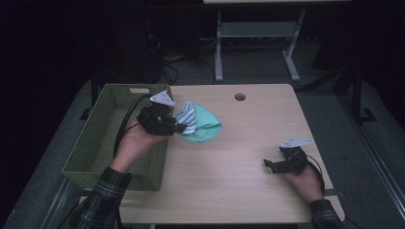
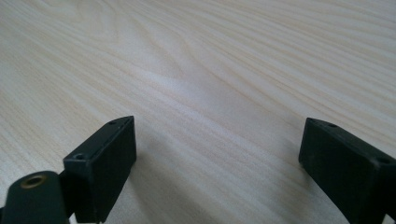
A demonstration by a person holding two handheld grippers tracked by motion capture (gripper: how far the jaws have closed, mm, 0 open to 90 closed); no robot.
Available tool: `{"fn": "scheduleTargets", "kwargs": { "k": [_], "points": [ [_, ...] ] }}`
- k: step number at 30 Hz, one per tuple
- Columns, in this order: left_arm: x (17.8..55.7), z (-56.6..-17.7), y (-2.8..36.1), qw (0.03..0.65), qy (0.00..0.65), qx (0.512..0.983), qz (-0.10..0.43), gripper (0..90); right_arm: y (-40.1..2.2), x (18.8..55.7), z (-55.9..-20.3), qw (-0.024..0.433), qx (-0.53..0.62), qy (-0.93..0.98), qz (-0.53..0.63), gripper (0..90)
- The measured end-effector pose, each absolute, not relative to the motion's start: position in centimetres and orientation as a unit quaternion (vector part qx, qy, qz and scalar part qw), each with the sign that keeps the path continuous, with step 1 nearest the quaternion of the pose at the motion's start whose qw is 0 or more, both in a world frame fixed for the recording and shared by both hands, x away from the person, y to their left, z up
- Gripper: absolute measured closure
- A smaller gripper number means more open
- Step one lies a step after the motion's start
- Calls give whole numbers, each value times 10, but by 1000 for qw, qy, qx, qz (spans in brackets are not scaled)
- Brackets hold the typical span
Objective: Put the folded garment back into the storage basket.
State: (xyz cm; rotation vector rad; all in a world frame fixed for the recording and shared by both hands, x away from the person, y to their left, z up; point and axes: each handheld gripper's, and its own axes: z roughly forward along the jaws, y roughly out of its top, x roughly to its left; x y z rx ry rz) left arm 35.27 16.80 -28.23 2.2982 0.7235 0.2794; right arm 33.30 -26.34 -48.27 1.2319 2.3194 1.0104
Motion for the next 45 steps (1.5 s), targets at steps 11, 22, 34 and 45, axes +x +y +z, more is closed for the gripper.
{"fn": "scheduleTargets", "kwargs": {
  "k": [11, 22, 34, 45],
  "points": [
    [353, -276, 198, 346, 312, 876, 127, 700, -263, 333, -483, 163, 432, 813, 354, 107],
    [354, -275, 225, 340, 341, 864, 146, 700, -263, 333, -483, 163, 432, 813, 354, 107],
    [353, -282, 254, 332, 384, 846, 162, 699, -263, 333, -483, 163, 432, 813, 354, 107],
    [355, -298, 286, 314, 429, 829, 177, 699, -263, 333, -483, 163, 432, 813, 354, 107]
  ]
}}
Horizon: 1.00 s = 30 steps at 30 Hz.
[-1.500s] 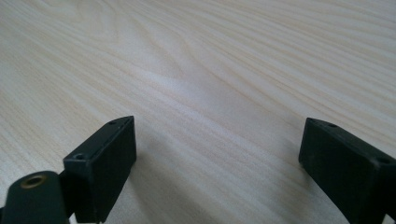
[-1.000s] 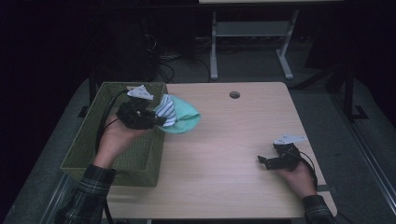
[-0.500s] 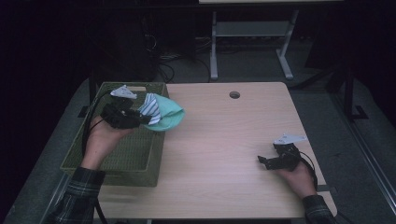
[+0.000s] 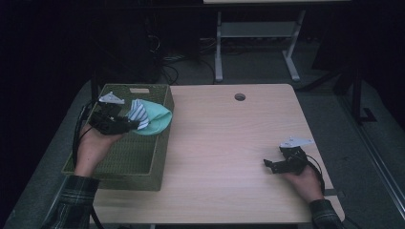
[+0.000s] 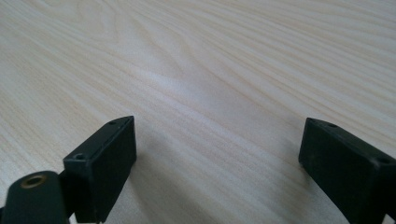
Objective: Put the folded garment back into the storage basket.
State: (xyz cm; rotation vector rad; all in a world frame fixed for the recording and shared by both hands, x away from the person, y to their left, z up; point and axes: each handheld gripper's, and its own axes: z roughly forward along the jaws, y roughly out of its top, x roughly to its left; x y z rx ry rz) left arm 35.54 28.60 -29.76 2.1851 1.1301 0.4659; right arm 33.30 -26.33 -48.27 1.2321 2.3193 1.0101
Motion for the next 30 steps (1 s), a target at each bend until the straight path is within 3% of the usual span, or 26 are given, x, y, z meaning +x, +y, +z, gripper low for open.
{"fn": "scheduleTargets", "kwargs": {
  "k": [14, 30],
  "points": [
    [361, -330, 317, 293, 479, 809, 175, 699, -263, 333, -483, 163, 432, 813, 354, 107],
    [368, -371, 322, 264, 501, 808, 161, 697, -263, 333, -483, 163, 432, 813, 354, 107]
  ]
}}
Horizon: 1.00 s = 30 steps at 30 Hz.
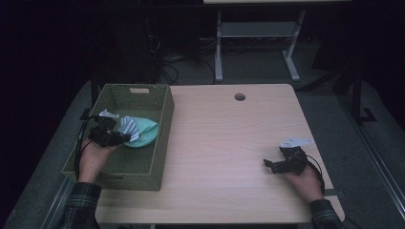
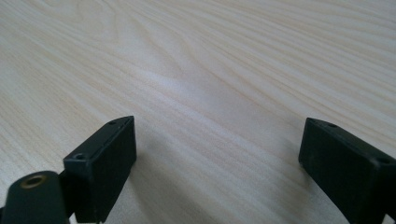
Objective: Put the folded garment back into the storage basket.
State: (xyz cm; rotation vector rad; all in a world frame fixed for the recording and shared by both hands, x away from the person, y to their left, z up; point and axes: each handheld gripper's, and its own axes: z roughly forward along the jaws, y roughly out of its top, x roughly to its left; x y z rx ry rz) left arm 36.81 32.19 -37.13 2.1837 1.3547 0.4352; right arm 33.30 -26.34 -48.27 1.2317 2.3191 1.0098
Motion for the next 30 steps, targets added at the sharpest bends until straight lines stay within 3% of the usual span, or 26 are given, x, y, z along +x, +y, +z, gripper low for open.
{"fn": "scheduleTargets", "kwargs": {
  "k": [20, 30],
  "points": [
    [378, -401, 319, 227, 503, 824, 130, 657, -263, 333, -483, 163, 432, 813, 354, 108],
    [380, -402, 319, 225, 514, 816, 140, 346, -264, 333, -483, 165, 430, 814, 355, 107]
  ]
}}
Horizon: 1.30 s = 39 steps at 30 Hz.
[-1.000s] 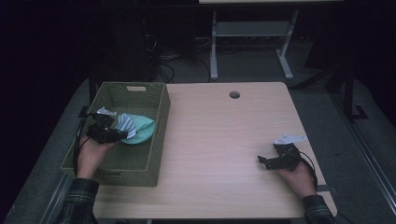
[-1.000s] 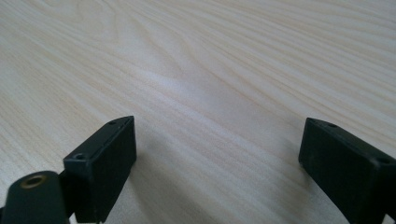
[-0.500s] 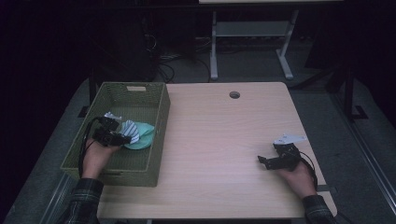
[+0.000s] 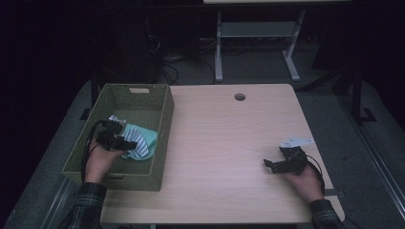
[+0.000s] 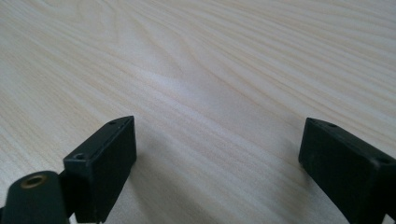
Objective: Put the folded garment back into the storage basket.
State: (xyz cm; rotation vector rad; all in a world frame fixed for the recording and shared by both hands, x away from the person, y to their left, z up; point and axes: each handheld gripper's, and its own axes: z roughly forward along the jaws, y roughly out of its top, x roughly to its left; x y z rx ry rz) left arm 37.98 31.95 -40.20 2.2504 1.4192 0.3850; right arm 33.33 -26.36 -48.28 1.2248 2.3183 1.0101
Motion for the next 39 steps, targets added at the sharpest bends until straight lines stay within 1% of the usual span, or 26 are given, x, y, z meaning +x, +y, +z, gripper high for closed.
{"fn": "scheduleTargets", "kwargs": {
  "k": [2, 7, 13, 21, 28, 34, 39],
  "points": [
    [380, -401, 320, 228, 516, 813, 146, 284, -264, 333, -483, 165, 430, 814, 355, 107],
    [380, -398, 321, 252, 517, 805, 147, 186, -263, 333, -483, 164, 432, 813, 354, 107],
    [377, -389, 321, 278, 506, 804, 146, 138, -263, 333, -483, 163, 432, 813, 354, 107],
    [373, -366, 300, 304, 483, 808, 145, 135, -263, 333, -483, 163, 432, 813, 354, 107],
    [367, -345, 267, 331, 455, 813, 152, 136, -263, 333, -483, 163, 432, 813, 354, 107],
    [363, -333, 240, 355, 429, 817, 150, 137, -263, 333, -483, 163, 432, 813, 354, 107],
    [362, -330, 221, 362, 407, 825, 147, 137, -263, 333, -483, 163, 432, 813, 354, 107]
  ]
}}
